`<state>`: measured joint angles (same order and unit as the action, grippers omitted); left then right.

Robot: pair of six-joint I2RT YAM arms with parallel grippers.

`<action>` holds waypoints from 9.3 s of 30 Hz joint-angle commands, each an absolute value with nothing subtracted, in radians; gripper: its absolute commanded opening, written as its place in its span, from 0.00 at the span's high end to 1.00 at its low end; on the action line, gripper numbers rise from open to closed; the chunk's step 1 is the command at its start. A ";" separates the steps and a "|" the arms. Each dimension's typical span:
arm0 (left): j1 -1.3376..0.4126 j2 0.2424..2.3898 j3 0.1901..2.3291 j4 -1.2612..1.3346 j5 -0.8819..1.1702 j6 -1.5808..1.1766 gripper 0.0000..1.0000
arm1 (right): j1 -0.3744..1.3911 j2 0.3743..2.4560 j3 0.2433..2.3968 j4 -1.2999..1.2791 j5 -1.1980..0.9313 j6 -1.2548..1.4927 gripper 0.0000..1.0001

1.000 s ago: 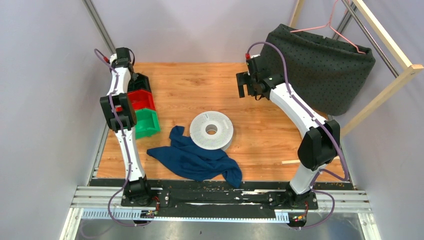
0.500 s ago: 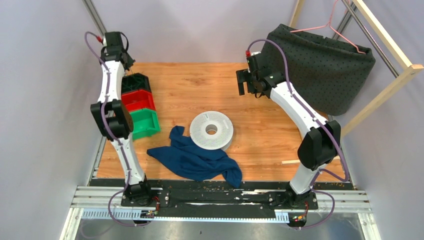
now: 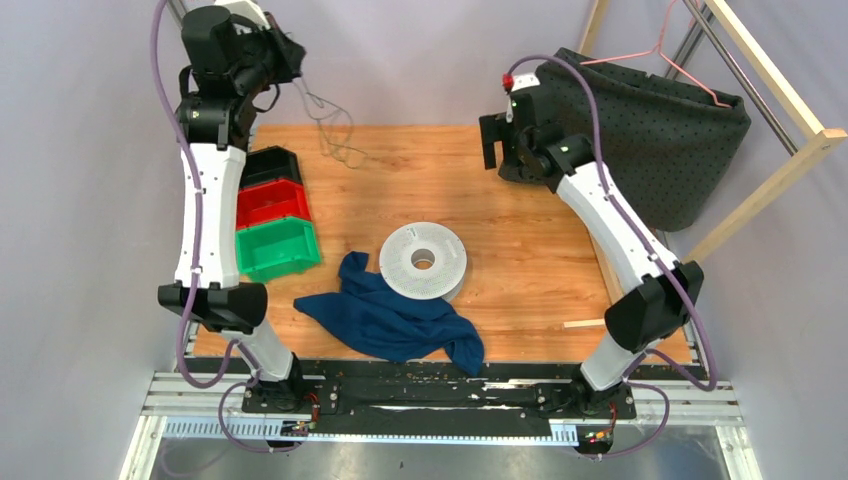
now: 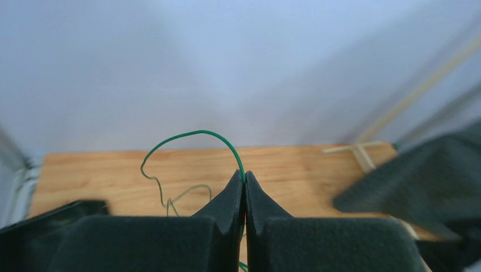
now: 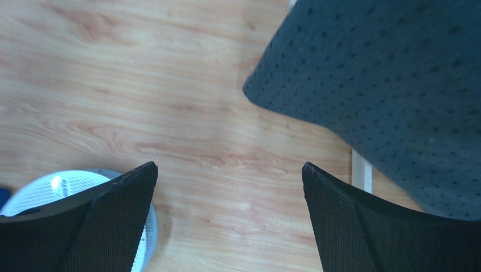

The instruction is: Wrap the cables

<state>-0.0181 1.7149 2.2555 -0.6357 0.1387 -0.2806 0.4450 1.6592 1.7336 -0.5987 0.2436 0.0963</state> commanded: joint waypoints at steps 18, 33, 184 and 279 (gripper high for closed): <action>-0.358 1.726 2.124 -0.451 0.555 -0.426 1.00 | 0.454 1.498 1.675 -0.360 -0.548 0.159 0.03; -0.357 1.727 2.108 -0.330 0.631 -0.564 1.00 | 0.481 1.704 1.649 -0.143 -0.509 0.150 0.13; -0.595 1.898 1.879 -0.126 0.708 -0.533 0.67 | 0.346 1.543 2.028 -0.862 -0.378 0.289 0.99; -0.286 1.701 2.082 -0.287 0.490 -0.578 1.00 | 0.241 1.319 1.371 -0.480 -0.311 0.179 0.50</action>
